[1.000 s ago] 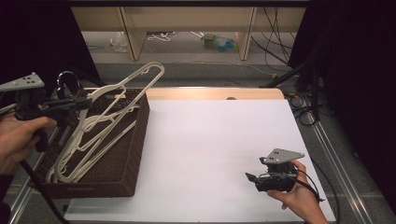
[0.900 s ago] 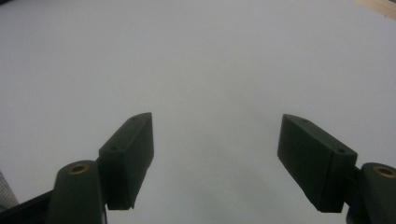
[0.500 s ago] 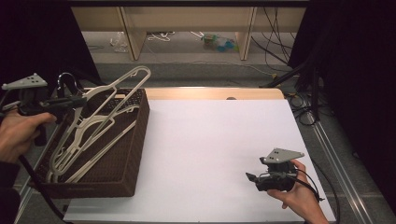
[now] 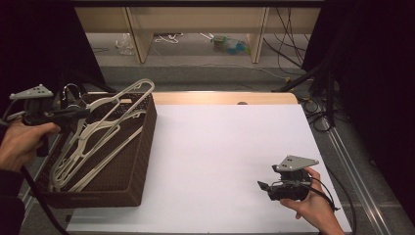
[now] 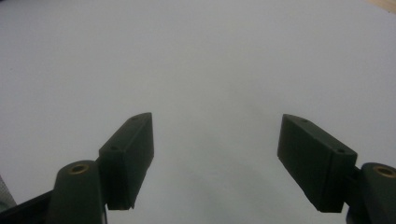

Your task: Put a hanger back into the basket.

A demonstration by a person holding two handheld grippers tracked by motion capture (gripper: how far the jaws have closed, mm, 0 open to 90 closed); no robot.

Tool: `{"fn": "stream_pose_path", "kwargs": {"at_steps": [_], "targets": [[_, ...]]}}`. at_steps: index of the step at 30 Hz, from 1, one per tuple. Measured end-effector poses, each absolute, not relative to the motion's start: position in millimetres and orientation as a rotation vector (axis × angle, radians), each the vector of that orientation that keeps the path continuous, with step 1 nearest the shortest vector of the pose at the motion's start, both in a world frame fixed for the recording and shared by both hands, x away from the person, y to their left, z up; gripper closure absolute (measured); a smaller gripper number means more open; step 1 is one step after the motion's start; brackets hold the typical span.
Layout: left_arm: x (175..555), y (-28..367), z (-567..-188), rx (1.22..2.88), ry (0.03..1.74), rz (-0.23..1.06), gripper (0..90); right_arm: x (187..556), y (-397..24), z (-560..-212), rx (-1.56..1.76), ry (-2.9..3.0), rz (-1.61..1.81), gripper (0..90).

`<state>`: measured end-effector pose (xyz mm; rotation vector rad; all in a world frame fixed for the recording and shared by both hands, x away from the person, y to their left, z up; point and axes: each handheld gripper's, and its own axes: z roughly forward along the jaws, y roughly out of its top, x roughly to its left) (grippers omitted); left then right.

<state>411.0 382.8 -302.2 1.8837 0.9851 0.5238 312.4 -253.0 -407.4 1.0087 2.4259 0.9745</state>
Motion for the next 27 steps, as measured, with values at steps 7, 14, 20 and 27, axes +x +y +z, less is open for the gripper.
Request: {"fn": "stream_pose_path", "kwargs": {"at_steps": [7,14,20,27], "targets": [[409,396,-318,1.888,1.011,0.504,85.7,313,-253,-407,1.008,2.426,0.976,28.2],[408,397,-336,1.868,1.071,0.452,85.7,314,-253,-408,1.012,2.431,0.97,28.1],[410,396,-350,1.871,1.141,0.407,85.6,314,-254,-407,1.011,2.429,0.973,28.1],[415,397,-367,1.911,1.18,0.431,85.2,314,-253,-409,1.013,2.432,0.97,28.1]]}}
